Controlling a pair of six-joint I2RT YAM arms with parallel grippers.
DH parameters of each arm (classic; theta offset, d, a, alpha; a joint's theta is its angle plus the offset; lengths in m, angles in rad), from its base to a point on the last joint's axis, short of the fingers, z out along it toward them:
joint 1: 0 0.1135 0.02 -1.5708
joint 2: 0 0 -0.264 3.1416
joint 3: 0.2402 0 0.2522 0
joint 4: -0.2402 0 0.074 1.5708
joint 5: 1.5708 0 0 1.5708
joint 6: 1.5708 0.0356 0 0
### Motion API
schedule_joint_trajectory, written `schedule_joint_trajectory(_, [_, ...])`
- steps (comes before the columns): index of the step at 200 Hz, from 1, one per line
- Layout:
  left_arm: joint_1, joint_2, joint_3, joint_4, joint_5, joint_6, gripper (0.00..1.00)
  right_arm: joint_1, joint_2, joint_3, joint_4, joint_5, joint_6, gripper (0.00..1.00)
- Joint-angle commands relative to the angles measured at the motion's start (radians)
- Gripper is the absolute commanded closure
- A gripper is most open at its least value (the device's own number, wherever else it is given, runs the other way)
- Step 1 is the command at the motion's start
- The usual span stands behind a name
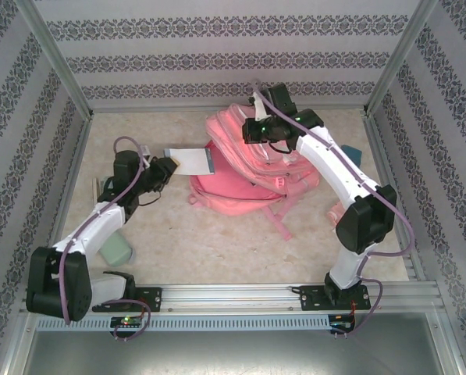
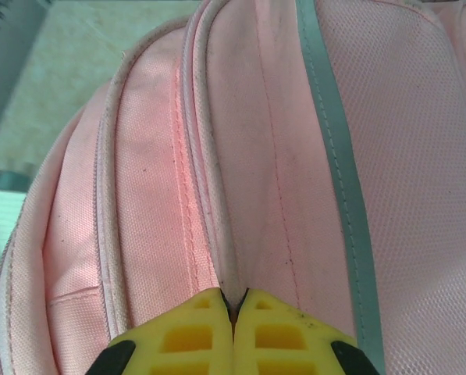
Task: Pack the student bag
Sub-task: Place the book in the student bag.
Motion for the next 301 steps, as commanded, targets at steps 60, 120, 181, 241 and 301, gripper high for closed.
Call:
schedule_joint_trajectory(60, [-0.229, 0.337, 0.157, 0.367, -0.191, -0.130, 1.00, -0.016, -0.031, 0.082, 0.178, -0.228, 0.251, 1.00])
schedule_joint_trajectory(120, [-0.322, 0.562, 0.391, 0.280, -0.312, -0.154, 1.00, -0.016, -0.042, 0.066, 0.220, -0.249, 0.292, 1.00])
schedule_joint_trajectory(181, [-0.432, 0.733, 0.568, 0.142, -0.351, -0.155, 0.81, -0.022, -0.039, 0.062, 0.234, -0.256, 0.298, 1.00])
schedule_joint_trajectory(241, [-0.433, 0.627, 0.533, -0.057, -0.408, -0.086, 0.02, -0.045, -0.049, 0.001, 0.240, -0.250, 0.278, 1.00])
schedule_joint_trajectory(301, [-0.399, 0.424, 0.453, -0.325, -0.489, -0.025, 0.00, -0.053, -0.051, -0.059, 0.243, -0.225, 0.246, 1.00])
